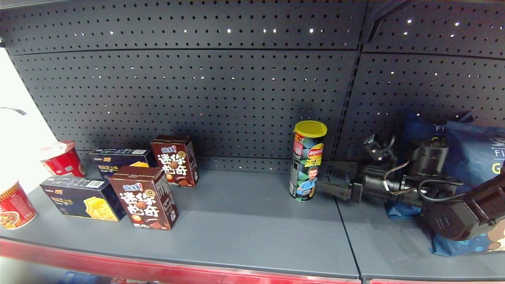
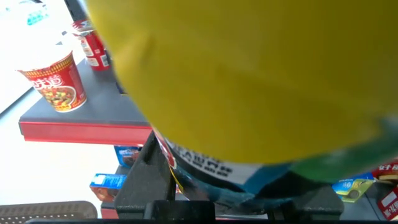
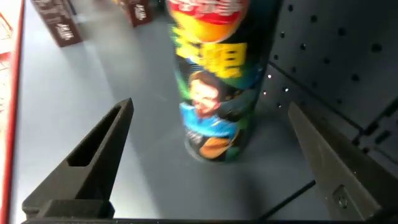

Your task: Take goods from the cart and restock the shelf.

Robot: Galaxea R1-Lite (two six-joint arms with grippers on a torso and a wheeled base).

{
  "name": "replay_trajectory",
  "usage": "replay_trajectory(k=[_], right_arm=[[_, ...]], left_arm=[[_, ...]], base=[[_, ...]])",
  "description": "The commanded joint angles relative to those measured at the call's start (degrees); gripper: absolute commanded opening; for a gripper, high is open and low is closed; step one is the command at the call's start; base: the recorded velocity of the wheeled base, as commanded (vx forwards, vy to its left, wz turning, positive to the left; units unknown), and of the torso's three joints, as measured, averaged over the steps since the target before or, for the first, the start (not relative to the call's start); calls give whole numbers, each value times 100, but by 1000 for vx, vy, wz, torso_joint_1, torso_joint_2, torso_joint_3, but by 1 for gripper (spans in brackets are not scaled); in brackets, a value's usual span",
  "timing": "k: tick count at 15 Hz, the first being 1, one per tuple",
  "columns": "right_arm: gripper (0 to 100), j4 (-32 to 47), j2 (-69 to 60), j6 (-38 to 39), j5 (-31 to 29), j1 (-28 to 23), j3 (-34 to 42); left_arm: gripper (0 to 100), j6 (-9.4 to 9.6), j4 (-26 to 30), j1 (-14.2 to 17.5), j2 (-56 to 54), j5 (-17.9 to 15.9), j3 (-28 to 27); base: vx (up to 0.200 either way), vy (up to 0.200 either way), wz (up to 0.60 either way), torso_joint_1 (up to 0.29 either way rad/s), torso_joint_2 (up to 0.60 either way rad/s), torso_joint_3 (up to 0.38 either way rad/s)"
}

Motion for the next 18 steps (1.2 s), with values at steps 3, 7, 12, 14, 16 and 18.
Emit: replay_trajectory(k=[3,7,12,14,16,18], right_arm=[[100,4,571,7,3,18,-464],[100,-5,825,33,3,97,-798],[100,-31,931,191,-6,334,-992],[100,-22,957,200,-32,343,-1009],[100,-22,1036,209,-85,396,-1045],[100,-304,1186,499,-103,536,-1132]], left_arm=[[0,-1,-1,-3,10,3,8],[0,-1,8,-3,10,3,25],[0,-1,8,-3,10,3,184],[0,-1,8,-3,1,3,192],[0,-1,8,-3,1,3,219],[0,-1,8,-3,1,3,219]], base=[[0,0,0,0,0,0],[0,0,0,0,0,0],[0,0,0,0,0,0],[0,0,0,0,0,0],[0,0,0,0,0,0],[0,0,0,0,0,0]])
